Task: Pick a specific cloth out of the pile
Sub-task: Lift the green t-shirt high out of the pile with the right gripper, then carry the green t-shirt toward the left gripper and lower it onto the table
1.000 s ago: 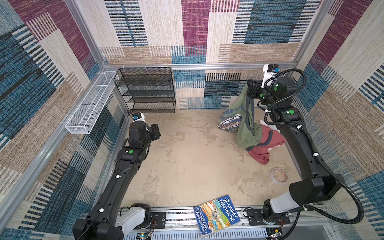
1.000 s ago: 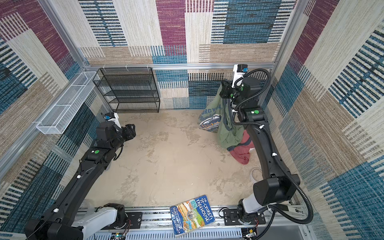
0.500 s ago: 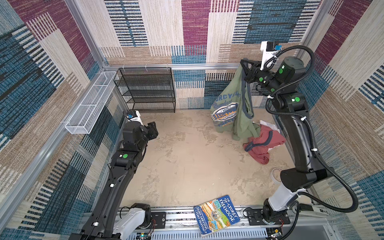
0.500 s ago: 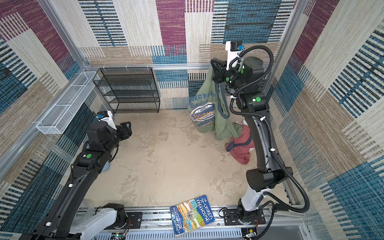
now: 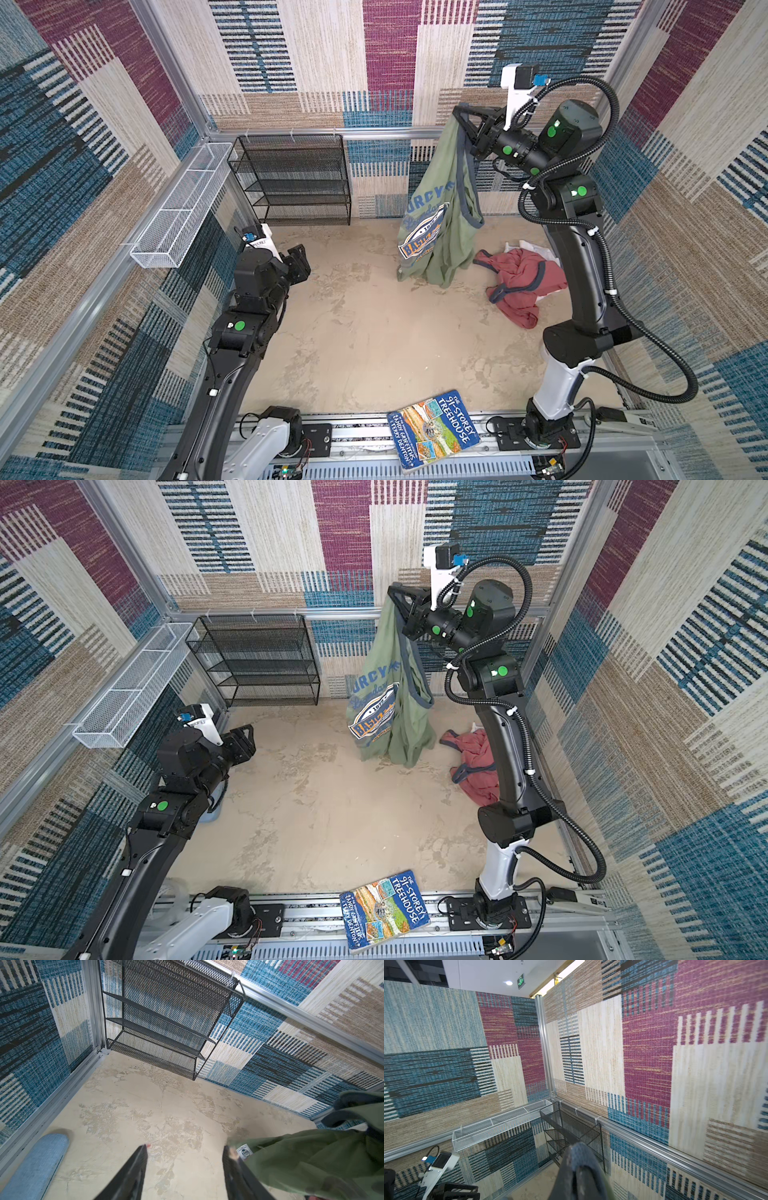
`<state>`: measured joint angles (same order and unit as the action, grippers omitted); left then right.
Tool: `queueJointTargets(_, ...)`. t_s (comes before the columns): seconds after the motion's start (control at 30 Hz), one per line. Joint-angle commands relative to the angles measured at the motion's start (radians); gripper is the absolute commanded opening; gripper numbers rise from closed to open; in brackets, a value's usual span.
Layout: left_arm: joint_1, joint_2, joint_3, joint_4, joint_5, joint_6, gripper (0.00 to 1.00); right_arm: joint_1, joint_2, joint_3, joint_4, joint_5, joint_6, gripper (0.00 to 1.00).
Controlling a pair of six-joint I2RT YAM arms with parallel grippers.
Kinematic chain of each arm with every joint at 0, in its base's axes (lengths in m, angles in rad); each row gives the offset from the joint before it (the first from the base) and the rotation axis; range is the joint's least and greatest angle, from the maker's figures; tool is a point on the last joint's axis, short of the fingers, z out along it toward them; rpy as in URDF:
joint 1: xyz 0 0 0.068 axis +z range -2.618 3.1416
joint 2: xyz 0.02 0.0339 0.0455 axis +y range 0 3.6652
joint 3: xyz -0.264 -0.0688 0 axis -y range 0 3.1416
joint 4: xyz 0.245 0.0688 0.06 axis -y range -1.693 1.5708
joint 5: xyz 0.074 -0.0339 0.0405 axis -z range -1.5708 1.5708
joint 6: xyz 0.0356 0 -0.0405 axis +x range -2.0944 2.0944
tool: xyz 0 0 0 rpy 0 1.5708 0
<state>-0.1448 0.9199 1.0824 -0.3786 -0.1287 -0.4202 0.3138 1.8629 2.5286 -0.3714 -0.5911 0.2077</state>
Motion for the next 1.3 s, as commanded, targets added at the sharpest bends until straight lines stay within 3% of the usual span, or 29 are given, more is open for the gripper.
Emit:
queueJointTargets(0.0,0.001,-0.019,0.0,-0.016,-0.003,-0.023,0.61,0.027,0.024,0.02,0.148,-0.134,0.079,0.0)
queueJointTargets(0.37,0.001,-0.111,0.017,-0.089,-0.034,-0.009,0.61,0.174,0.228,0.154,0.36,-0.276,0.228,0.0)
queueJointTargets(0.8,0.001,-0.193,0.093,-0.272,-0.099,-0.03,0.59,0.357,0.401,0.153,0.472,-0.27,0.244,0.0)
queueJointTargets(1.27,0.001,-0.241,0.102,-0.373,-0.154,-0.019,0.58,0.405,0.644,0.153,0.51,-0.227,0.29,0.0)
